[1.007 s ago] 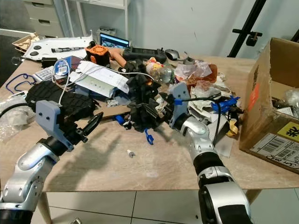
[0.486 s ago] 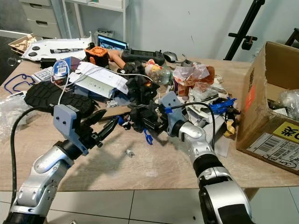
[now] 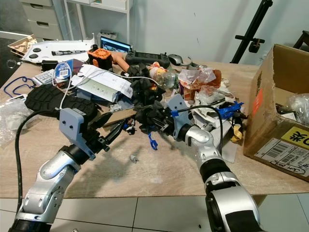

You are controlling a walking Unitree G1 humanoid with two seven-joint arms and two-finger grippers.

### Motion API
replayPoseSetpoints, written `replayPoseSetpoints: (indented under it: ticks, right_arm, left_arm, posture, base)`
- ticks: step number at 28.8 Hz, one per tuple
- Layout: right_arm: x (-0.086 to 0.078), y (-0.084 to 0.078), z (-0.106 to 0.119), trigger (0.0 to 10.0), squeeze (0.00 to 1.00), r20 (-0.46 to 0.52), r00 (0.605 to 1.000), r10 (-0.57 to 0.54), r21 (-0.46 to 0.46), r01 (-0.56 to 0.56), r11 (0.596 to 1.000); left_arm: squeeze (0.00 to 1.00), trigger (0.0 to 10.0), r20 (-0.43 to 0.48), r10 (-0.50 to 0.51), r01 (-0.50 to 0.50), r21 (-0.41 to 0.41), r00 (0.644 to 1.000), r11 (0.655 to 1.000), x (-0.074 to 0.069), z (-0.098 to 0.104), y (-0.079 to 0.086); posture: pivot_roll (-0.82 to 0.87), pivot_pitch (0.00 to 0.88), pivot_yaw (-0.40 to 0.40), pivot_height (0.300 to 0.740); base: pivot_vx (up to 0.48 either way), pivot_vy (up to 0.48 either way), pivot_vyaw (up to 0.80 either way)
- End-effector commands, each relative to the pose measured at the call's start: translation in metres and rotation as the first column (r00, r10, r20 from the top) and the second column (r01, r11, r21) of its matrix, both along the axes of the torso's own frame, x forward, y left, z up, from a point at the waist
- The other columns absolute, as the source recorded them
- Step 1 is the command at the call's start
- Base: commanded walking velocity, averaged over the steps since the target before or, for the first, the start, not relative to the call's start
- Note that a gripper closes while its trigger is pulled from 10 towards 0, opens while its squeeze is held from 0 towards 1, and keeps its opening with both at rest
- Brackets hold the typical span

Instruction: Picking trash to rubbish bin

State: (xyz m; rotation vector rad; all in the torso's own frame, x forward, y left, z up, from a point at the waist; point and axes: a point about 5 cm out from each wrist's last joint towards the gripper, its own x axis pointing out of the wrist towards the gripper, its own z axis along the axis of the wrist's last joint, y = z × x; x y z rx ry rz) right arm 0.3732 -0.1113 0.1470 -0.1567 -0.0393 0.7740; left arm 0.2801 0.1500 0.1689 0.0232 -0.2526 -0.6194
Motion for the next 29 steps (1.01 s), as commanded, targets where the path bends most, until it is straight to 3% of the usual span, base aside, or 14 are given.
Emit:
replayPoseSetpoints:
  ticks: [1, 6, 7, 8, 10, 11, 15, 16, 19, 20, 22, 26, 29]
  right_arm:
    - [0.000, -0.006, -0.006, 0.0, 0.00, -0.031, 0.999, -0.015, 0.001, 0.015, 1.000]
    - [-0.001, -0.007, -0.005, 0.0, 0.00, -0.033, 0.999, -0.009, 0.006, 0.009, 1.000]
    - [0.000, -0.007, -0.001, 0.0, 0.00, -0.015, 1.000, -0.007, 0.020, 0.007, 1.000]
    - [0.003, -0.005, 0.016, 0.0, 0.00, 0.062, 0.998, -0.005, 0.095, -0.001, 0.995]
    - [0.003, -0.005, 0.016, 0.0, 0.00, 0.062, 0.998, -0.005, 0.095, -0.001, 0.995]
    - [0.005, -0.004, 0.043, 0.0, 0.00, 0.174, 0.985, -0.020, 0.212, -0.018, 0.977]
    - [0.006, -0.006, 0.088, 0.0, 0.00, 0.340, 0.938, -0.074, 0.362, -0.058, 0.930]
    - [0.006, -0.006, 0.088, 0.0, 0.00, 0.340, 0.938, -0.074, 0.362, -0.058, 0.930]
    - [0.003, -0.011, 0.127, 0.0, 0.00, 0.451, 0.885, -0.113, 0.420, -0.099, 0.902]
    - [0.003, -0.011, 0.127, 0.0, 0.00, 0.451, 0.885, -0.113, 0.420, -0.099, 0.902]
    - [0.002, -0.016, 0.148, 0.0, 0.00, 0.509, 0.847, -0.151, 0.424, -0.094, 0.901]
    - [0.010, -0.054, 0.174, 0.0, 0.00, 0.548, 0.751, -0.368, 0.407, 0.145, 0.902]
    - [0.010, -0.103, 0.181, 0.0, 0.00, 0.479, 0.640, -0.601, 0.514, 0.351, 0.783]
  left_arm:
    - [0.00, 10.0, 0.000, -0.012, 0.012, 0.005, 1.000, 1.000, 0.000, -0.001, -0.005]
    - [0.00, 10.0, 0.001, -0.010, 0.010, 0.009, 1.000, 1.000, 0.000, -0.002, -0.005]
    - [0.00, 10.0, 0.004, -0.006, 0.006, 0.009, 1.000, 1.000, 0.001, -0.001, -0.005]
    - [0.00, 10.0, 0.017, 0.006, -0.006, 0.005, 1.000, 1.000, 0.002, 0.001, -0.004]
    - [0.00, 10.0, 0.017, 0.006, -0.006, 0.005, 1.000, 1.000, 0.002, 0.001, -0.004]
    - [0.00, 10.0, 0.027, 0.019, -0.018, -0.010, 0.999, 1.000, 0.003, 0.004, -0.002]
    - [0.00, 10.0, 0.033, 0.026, -0.025, -0.040, 0.999, 0.999, 0.004, 0.008, -0.001]
    - [0.00, 10.0, 0.033, 0.026, -0.025, -0.040, 0.999, 0.999, 0.004, 0.008, -0.001]
    - [0.00, 10.0, 0.033, 0.018, -0.016, -0.041, 0.999, 0.999, 0.005, 0.009, -0.003]
    - [0.00, 10.0, 0.033, 0.018, -0.016, -0.041, 0.999, 0.999, 0.005, 0.009, -0.003]
    - [0.00, 10.0, 0.032, 0.008, -0.007, -0.041, 0.999, 0.999, 0.006, 0.009, -0.005]
    - [0.00, 10.0, 0.036, 0.001, 0.001, -0.044, 0.999, 0.999, 0.010, 0.011, -0.008]
    - [0.00, 10.0, 0.037, -0.001, 0.003, -0.046, 0.999, 0.999, 0.010, 0.011, -0.009]
  posture:
    - [0.04, 0.075, -0.130, 0.740]
    - [0.04, 0.077, -0.130, 0.740]
    - [0.04, 0.081, -0.129, 0.740]
    - [0.04, 0.090, -0.129, 0.740]
    - [0.04, 0.090, -0.129, 0.740]
    - [0.04, 0.093, -0.128, 0.740]
    - [0.04, 0.098, -0.119, 0.740]
    - [0.04, 0.098, -0.119, 0.740]
    - [0.03, 0.103, -0.111, 0.740]
    - [0.03, 0.103, -0.111, 0.740]
    - [0.03, 0.106, -0.107, 0.740]
    - [0.02, 0.118, -0.105, 0.740]
    - [0.02, 0.122, -0.105, 0.740]
  base:
    - [0.000, 0.000, 0.00]
    - [0.000, 0.000, 0.00]
    - [0.000, 0.000, 0.00]
    - [0.000, 0.000, 0.00]
    - [0.000, 0.000, 0.00]
    - [0.000, 0.000, 0.00]
    - [0.000, 0.000, 0.00]
    - [0.000, 0.000, 0.00]
    - [0.000, 0.000, 0.00]
    - [0.000, 0.000, 0.00]
    - [0.000, 0.000, 0.00]
    - [0.000, 0.000, 0.00]
    - [0.000, 0.000, 0.00]
